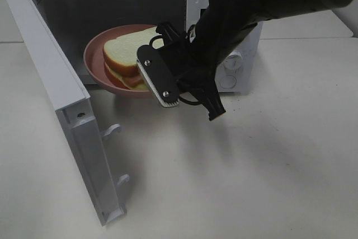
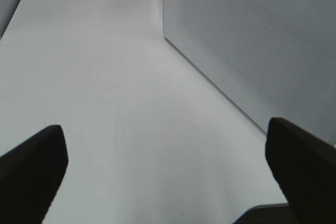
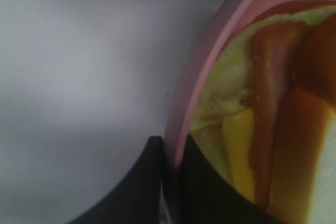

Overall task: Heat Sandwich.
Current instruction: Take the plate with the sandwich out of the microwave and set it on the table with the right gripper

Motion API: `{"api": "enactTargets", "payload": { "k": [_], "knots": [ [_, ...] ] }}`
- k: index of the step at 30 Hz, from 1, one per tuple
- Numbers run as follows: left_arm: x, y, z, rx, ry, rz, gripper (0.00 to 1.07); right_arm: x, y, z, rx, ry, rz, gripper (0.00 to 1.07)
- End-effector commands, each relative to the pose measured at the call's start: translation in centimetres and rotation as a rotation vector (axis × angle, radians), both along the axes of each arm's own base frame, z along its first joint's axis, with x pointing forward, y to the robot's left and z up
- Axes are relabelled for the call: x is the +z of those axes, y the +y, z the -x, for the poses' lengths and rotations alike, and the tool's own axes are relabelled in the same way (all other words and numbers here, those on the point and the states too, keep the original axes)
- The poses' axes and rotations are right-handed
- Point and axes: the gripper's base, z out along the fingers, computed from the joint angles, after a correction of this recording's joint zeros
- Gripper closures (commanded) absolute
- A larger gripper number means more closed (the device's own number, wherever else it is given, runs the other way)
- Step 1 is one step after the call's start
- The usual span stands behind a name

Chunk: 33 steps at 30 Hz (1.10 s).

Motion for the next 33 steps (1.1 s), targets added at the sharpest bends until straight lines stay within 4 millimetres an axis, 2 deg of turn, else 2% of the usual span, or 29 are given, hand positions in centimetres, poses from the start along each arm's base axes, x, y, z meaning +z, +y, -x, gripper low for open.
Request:
{"api": "enactTargets", "payload": {
  "k": [1,17,19,33],
  "knots": [
    [0.1,0.0,0.2,-0.004,-0.029,-0.005,0.09,1.1,-0.9,0.6,0.008,-0.033,-0.009,1.07],
    [0.1,0.0,0.2,-0.004,-0.029,-0.005,0.09,2.3,-6.0,7.2,0.019,-0.039,0.016,1.07],
    [0.1,0.0,0.2,-0.004,-0.029,-0.005,0.09,2.5,-6.3,7.5,0.017,-0.041,0.015,1.07],
    [0.1,0.0,0.2,-0.004,-0.029,-0.005,0.09,3.5,-11.1,13.3,-0.098,-0.012,0.022,1.07]
  ]
}}
